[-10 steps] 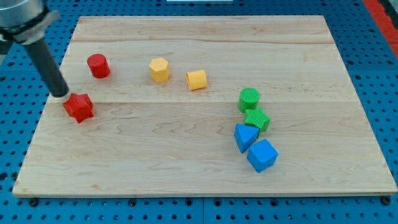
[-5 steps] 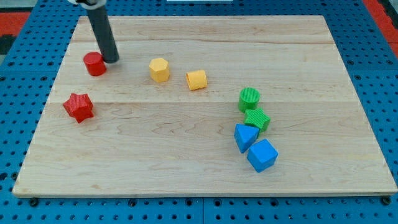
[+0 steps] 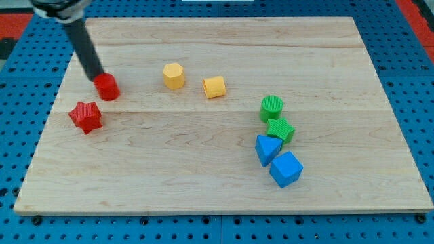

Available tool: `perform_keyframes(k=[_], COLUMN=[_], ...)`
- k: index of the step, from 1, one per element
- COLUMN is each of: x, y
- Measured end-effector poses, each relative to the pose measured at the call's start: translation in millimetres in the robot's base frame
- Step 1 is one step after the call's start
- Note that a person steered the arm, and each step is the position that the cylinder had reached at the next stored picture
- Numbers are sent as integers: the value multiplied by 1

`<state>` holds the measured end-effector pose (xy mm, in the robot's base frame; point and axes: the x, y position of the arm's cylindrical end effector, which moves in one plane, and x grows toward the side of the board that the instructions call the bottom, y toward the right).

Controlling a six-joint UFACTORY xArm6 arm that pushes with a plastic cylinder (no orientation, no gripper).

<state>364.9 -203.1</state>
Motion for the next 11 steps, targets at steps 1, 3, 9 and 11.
perform_keyframes(k=[1, 3, 9, 11], x=[-60, -35, 68, 152], y=[28, 303, 310, 369])
